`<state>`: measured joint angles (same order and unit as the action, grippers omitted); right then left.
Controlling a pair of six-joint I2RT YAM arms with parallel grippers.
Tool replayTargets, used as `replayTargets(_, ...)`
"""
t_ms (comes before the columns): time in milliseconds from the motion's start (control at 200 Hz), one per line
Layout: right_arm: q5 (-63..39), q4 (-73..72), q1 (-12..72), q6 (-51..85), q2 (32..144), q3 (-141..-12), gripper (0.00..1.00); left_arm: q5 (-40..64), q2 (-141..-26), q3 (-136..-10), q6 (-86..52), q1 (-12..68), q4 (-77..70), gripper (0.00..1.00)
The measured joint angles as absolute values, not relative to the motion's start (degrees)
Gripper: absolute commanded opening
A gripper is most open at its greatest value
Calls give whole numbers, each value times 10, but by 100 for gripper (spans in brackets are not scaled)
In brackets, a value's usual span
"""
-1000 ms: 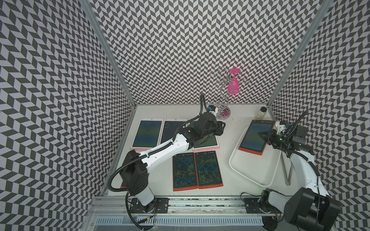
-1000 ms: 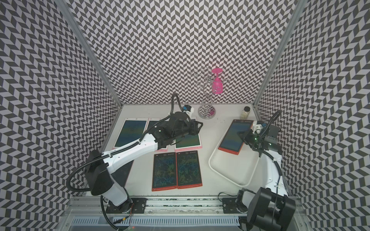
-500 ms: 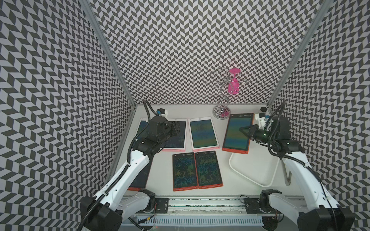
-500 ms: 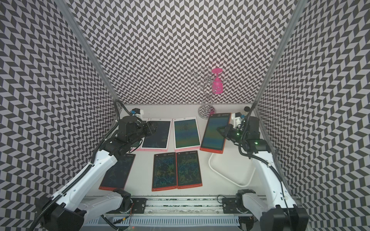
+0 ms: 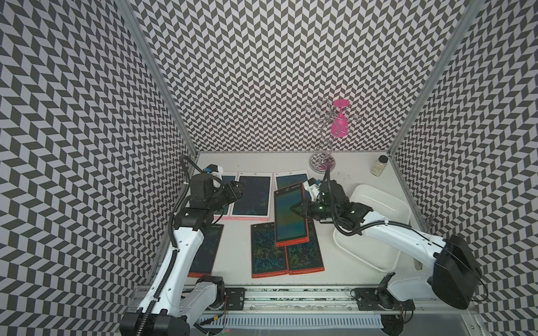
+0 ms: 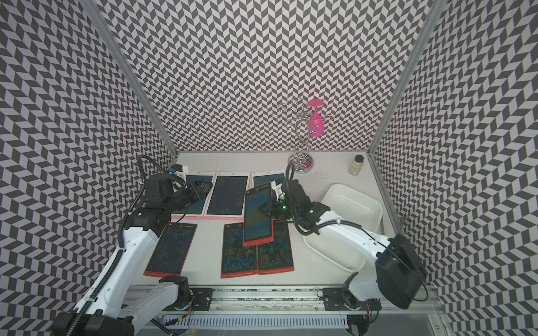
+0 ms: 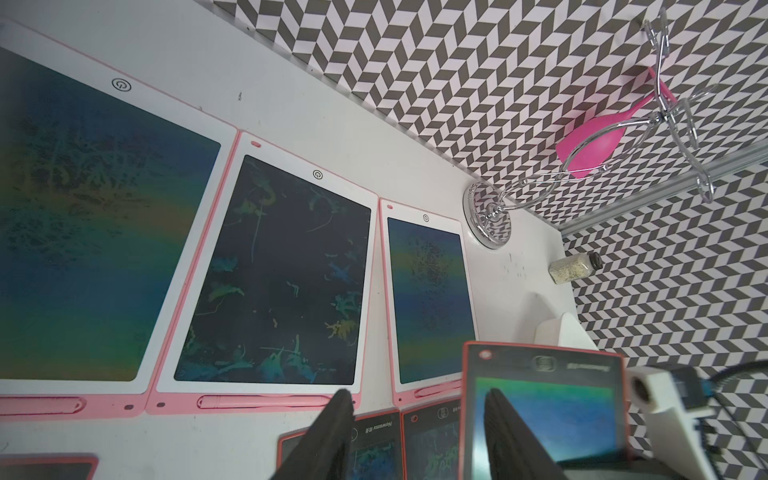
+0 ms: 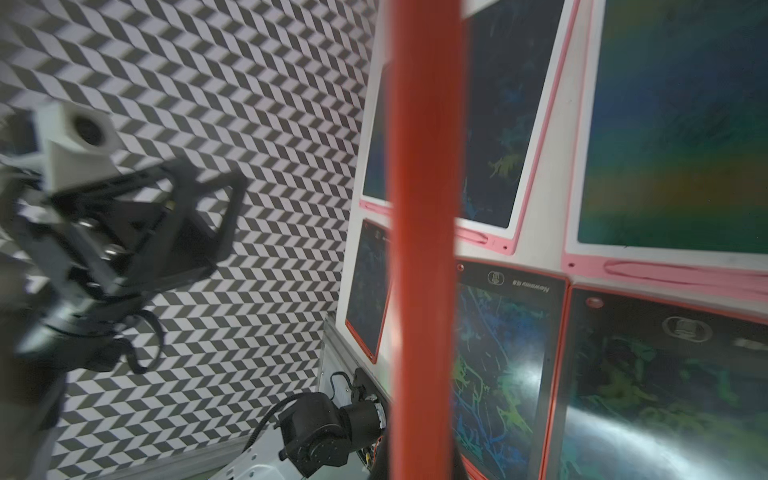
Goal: Take out the writing tablet from the storage box
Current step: Place the writing tablet at the center of the board.
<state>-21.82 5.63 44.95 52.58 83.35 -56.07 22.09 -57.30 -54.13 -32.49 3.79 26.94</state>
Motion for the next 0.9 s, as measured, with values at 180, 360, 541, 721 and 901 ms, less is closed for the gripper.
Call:
replayTargets(180, -184, 3, 518, 557, 958, -615, 7, 244, -562, -542, -330, 28, 276, 53)
replayTargets(360, -170, -10, 552, 573, 1032, -674, 8, 255, -553, -554, -329, 19, 285, 54)
replayTargets(541, -163, -33, 571, 591, 1067, -705, 8, 265, -543, -554, -329, 17, 289, 54)
replayTargets(721, -156, -45, 590, 608, 1121, -746, 8, 272, -542, -554, -326, 16, 297, 54)
replayTargets(901, -146, -48, 609, 624, 1160, -762, 8, 276, -535, -554, -323, 15, 307, 54)
